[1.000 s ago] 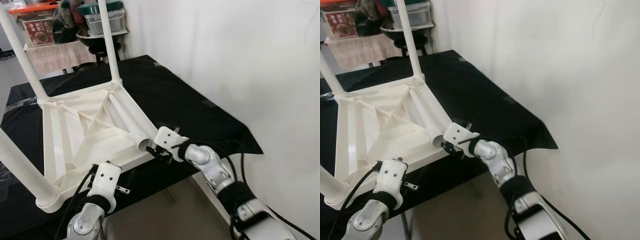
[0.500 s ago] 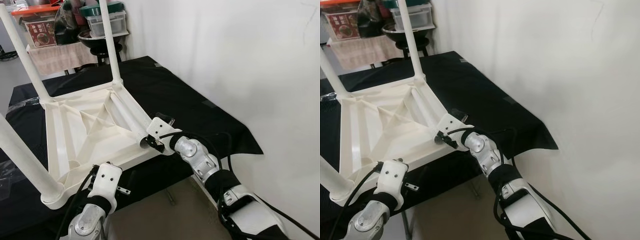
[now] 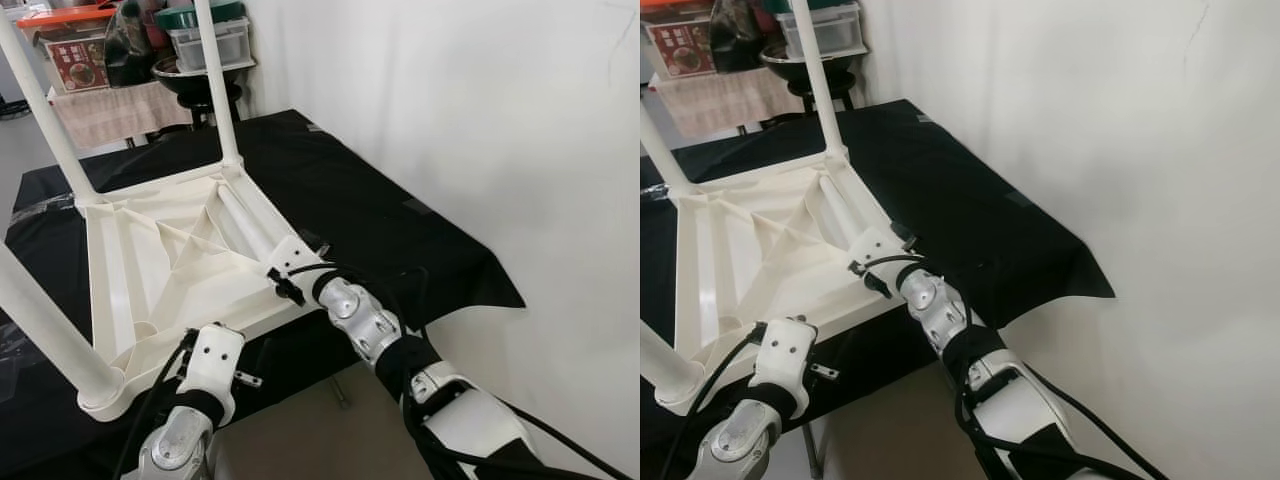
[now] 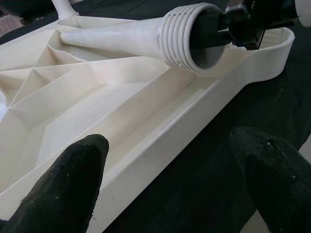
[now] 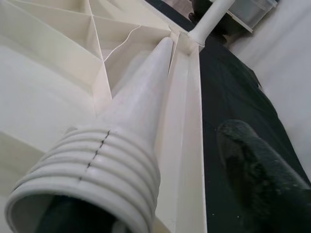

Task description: Building children table

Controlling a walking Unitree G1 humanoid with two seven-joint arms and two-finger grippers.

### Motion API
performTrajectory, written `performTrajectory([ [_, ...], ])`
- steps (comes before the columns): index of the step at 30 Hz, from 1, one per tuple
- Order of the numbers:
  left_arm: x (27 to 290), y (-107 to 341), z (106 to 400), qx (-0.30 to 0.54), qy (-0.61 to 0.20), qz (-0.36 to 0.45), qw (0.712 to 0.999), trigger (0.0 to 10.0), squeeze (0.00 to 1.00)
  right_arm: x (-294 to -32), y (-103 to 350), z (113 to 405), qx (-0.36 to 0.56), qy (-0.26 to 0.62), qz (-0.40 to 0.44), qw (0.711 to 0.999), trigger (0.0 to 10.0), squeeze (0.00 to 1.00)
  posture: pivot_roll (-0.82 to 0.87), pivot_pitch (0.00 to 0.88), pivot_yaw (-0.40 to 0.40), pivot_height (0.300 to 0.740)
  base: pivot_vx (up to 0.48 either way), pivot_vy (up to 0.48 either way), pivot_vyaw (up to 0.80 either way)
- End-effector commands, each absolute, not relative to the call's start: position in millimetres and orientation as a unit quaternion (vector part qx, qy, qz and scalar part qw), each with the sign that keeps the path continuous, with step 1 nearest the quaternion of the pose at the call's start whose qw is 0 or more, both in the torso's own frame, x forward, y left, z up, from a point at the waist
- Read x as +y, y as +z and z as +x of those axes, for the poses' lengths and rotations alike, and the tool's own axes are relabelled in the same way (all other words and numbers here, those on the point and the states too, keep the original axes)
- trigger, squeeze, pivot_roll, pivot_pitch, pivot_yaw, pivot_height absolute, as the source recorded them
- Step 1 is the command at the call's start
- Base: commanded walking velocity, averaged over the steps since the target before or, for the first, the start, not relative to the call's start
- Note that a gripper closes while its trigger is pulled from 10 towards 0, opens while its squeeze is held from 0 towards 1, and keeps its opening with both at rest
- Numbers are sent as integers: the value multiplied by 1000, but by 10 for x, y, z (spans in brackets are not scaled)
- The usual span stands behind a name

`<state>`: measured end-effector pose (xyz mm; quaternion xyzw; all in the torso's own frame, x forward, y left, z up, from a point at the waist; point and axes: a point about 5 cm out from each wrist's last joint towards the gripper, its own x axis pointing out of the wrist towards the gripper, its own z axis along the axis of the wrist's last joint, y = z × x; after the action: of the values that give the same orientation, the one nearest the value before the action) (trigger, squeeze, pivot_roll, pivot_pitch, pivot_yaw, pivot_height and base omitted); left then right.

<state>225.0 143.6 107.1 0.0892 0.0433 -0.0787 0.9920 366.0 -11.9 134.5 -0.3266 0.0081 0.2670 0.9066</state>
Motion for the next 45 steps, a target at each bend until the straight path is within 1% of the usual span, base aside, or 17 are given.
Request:
performTrajectory([
  [1, 1462, 1093, 2271, 41, -70, 97, 992, 10000, 0, -109, 1347, 3672, 13, 263, -323, 909, 0, 0, 1, 0, 9, 740, 0, 0, 0],
  [7, 1495, 1100, 2281, 40, -64, 98, 992, 10000, 0, -179, 1326, 3693, 18, 257, -323, 911, 0, 0, -6, 0, 8, 740, 0, 0, 0],
  [16, 1516, 1140, 2343, 31, -67, 109, 991, 10000, 0, -296, 1246, 3678, 34, 274, -295, 915, 0, 0, -10, 0, 11, 740, 0, 0, 0],
  [21, 1529, 1140, 2387, 30, -68, 106, 992, 10000, 0, -470, 1341, 3717, 32, 272, -185, 944, 0, 0, -24, 0, 26, 740, 0, 0, 0],
  [26, 1535, 1187, 2426, 23, -67, 97, 993, 10000, 0, -584, 1489, 3777, 12, 252, -135, 958, 0, 0, -25, 0, 29, 740, 0, 0, 0],
  [28, 1556, 1228, 2470, 16, -66, 90, 994, 10000, 0, -757, 1665, 3841, -9, 225, -76, 971, 0, 0, -36, 0, 41, 740, 0, 0, 0],
  [30, 1556, 1228, 2470, 16, -66, 90, 994, 10000, 0, -757, 1665, 3841, -9, 225, -76, 971, 0, 0, -36, 0, 41, 740, 0, 0, 0],
  [31, 1576, 1241, 2498, 14, -66, 85, 994, 10000, 0, -910, 1810, 3877, -30, 204, -25, 978, 0, 0, -49, 0, 48, 740, 0, 0, 0],
  [32, 1576, 1241, 2498, 14, -66, 85, 994, 10000, 0, -910, 1810, 3877, -30, 204, -25, 978, 0, 0, -49, 0, 48, 740, 0, 0, 0],
  [34, 1564, 1263, 2524, 11, -71, 75, 995, 10000, 0, -1062, 1941, 3888, -55, 184, 28, 981, 0, 0, -52, 0, 52, 740, 0, 0, 0],
  [35, 1564, 1263, 2524, 11, -71, 75, 995, 10000, 0, -1062, 1941, 3888, -55, 184, 28, 981, 0, 0, -52, 0, 52, 740, 0, 0, 0],
  [36, 1548, 1291, 2547, 6, -75, 66, 995, 10000, 0, -1142, 2008, 3886, -70, 174, 65, 980, 0, 0, -55, 0, 55, 740, 0, 0, 0],
  [37, 1548, 1291, 2547, 6, -75, 66, 995, 10000, 0, -1142, 2008, 3886, -70, 174, 65, 980, 0, 0, -55, 0, 55, 740, 0, 0, 0],
  [40, 1477, 1453, 2651, -25, -100, 19, 995, 10000, 0, -1308, 2092, 3856, -98, 156, 183, 966, 0, 0, -51, 0, 55, 740, 0, 0, 0],
  [43, 1450, 1533, 2693, -40, -110, 2, 993, 10000, 0, -1342, 2081, 3847, -100, 150, 218, 959, 0, 0, -51, 0, 54, 740, 0, 0, 0],
  [44, 1419, 1639, 2750, -59, -123, -20, 990, 10000, 0, -1369, 2054, 3841, -97, 144, 266, 948, 7529, 0, -51, 0, 54, 740, 0, 0, 0],
  [45, 1379, 1770, 2812, -79, -142, -44, 986, 10000, 0, -1381, 2021, 3839, -92, 140, 327, 930, 10000, 0, -52, 0, 55, 740, 0, 0, 0],
])
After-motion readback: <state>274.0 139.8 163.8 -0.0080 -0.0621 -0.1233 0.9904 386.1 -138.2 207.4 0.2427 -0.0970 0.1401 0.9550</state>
